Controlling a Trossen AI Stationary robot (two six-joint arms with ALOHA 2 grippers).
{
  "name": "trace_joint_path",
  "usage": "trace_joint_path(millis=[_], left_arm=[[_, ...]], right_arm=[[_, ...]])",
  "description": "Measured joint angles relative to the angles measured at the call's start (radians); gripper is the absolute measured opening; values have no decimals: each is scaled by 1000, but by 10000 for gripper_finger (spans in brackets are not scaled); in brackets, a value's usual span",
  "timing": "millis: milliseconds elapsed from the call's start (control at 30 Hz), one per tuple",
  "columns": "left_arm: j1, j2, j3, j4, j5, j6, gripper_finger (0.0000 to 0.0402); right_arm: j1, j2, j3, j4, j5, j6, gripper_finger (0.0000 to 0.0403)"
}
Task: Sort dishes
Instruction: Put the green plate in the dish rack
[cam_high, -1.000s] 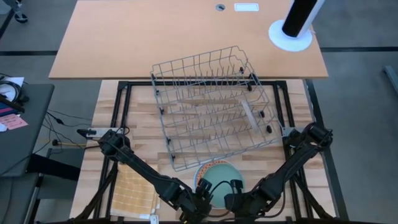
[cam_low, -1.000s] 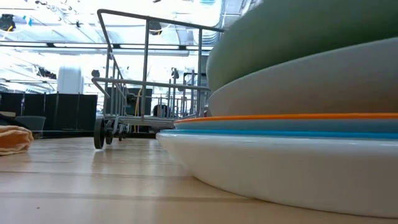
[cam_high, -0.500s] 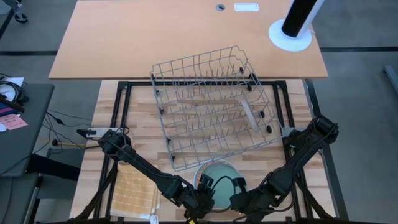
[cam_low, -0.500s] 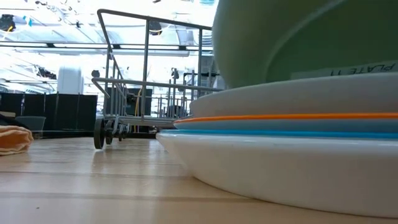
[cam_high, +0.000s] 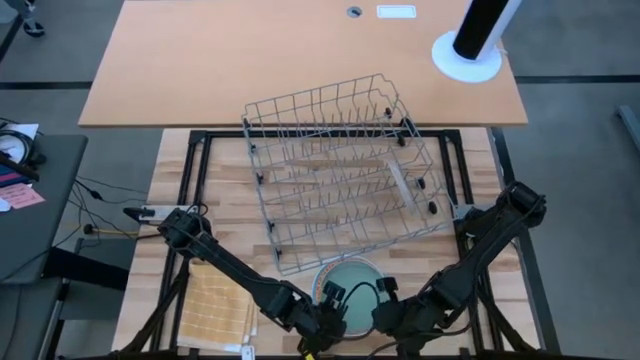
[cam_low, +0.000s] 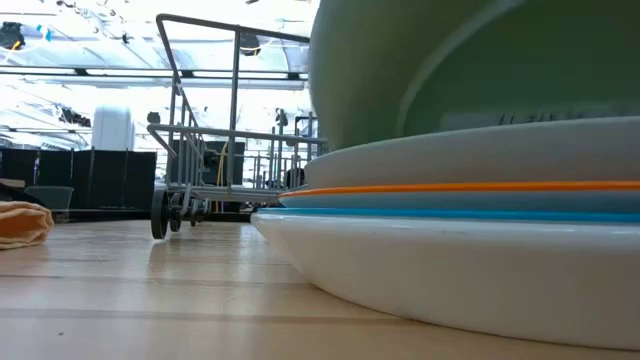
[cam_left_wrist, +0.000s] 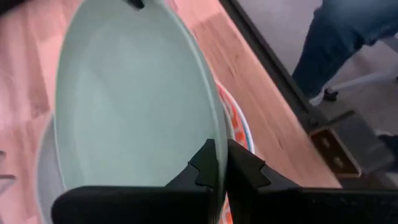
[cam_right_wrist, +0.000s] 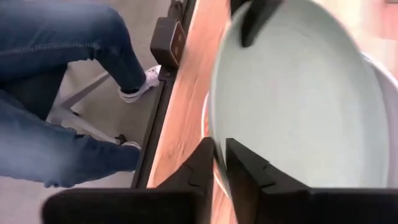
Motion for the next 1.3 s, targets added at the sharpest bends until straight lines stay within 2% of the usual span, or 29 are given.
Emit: trace_joint_path(millis=[133,300,433,533,800,967,1067,1133,1300], left_arm=[[-2,0,40,2,-27,-6,4],[-2,0,141,-9,-53,-53,2],[-1,0,229,-22,-41,-113,2],[1,0,308,-23,-54,-181,1],[-27,-1,456,3,-212,-156,1],[-70,-30,469,68,-426,-93,1],[-89,-60,468,168,-575,-35,0],[-98,-75,469,285,-630,14,0],[-109,-88,469,567,-606,140,2]], right_arm=[[27,-44,88,-180,14,70,80],[100,-89,225,-469,124,150,103],[179,-135,355,-770,274,243,100],[237,-180,403,-899,427,344,97],[391,-269,308,-925,710,475,96],[449,-271,206,-914,851,607,96],[449,-248,166,-906,931,648,96],[432,-231,156,-895,960,648,96],[363,-183,151,-856,1046,611,96]])
